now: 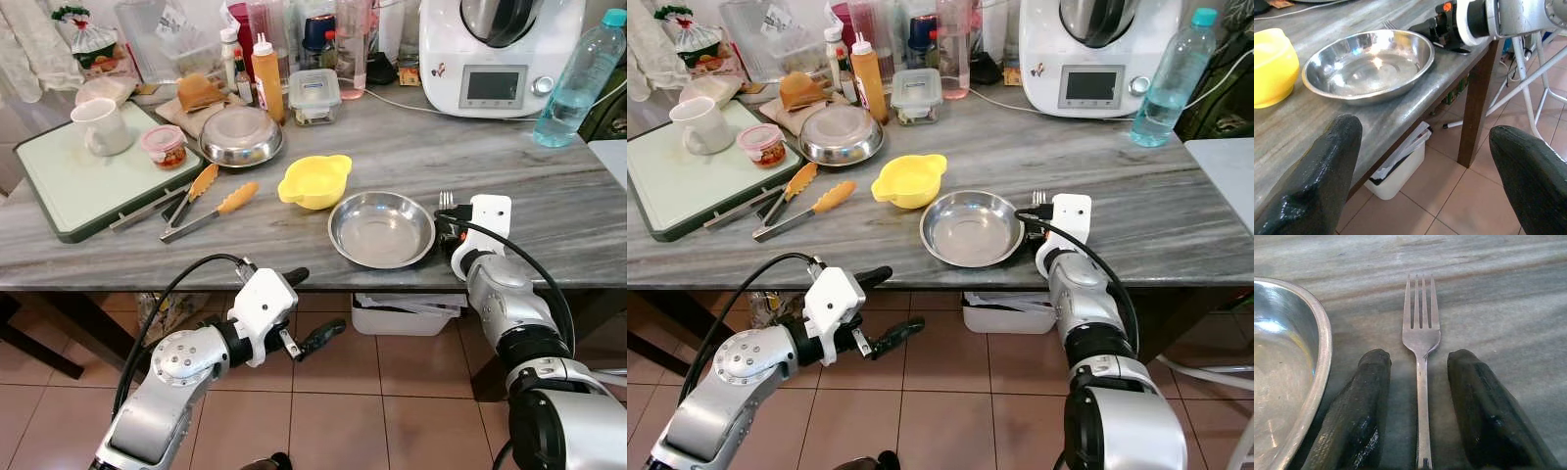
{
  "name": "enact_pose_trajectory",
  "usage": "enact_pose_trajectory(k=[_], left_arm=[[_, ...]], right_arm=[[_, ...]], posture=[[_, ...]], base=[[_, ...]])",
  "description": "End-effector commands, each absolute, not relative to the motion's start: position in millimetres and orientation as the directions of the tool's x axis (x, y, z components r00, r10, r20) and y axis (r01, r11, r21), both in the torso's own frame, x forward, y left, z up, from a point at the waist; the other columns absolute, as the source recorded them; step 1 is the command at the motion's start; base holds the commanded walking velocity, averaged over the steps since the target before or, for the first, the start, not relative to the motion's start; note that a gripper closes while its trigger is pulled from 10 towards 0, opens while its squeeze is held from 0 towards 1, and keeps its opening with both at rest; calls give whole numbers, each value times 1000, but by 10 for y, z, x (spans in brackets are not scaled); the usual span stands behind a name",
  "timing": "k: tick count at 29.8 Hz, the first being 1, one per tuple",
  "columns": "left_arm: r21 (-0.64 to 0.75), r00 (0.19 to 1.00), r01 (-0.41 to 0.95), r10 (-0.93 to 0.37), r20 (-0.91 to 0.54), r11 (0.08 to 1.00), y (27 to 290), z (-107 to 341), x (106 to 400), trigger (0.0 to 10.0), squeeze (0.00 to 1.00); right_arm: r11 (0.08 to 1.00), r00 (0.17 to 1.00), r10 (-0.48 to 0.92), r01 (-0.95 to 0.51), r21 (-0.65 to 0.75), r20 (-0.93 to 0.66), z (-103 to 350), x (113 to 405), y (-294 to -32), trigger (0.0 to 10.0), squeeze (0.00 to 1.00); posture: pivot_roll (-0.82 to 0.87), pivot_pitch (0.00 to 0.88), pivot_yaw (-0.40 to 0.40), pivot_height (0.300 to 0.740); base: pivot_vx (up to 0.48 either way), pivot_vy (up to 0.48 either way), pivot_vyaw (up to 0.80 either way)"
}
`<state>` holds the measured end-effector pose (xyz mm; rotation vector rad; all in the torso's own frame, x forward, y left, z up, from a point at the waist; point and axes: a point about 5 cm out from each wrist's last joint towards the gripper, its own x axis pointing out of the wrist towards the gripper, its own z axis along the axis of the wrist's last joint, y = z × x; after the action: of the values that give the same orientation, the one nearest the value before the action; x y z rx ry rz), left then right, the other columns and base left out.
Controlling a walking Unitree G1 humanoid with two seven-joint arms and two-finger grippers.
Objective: Setting the table
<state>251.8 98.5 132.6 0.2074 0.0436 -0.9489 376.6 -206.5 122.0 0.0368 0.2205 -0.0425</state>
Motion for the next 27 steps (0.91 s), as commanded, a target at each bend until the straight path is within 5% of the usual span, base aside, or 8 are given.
enact_pose_trajectory(k=[1, 27], left_arm=[[174, 589, 806, -799, -125, 566, 994, 1361, 2528, 10000, 0], [185, 612, 786, -785, -94, 590, 948, 1358, 2589, 10000, 0]], right_arm=[[998, 974, -45, 51, 23, -222, 1230, 3776, -2080, 10000, 1000], [980, 985, -59, 89, -178, 165, 1812, 3719, -2068, 10000, 1000]], posture=[[27, 120, 68, 740], [-2, 90, 62, 740]], base=[[0, 0, 0], [0, 0, 0]])
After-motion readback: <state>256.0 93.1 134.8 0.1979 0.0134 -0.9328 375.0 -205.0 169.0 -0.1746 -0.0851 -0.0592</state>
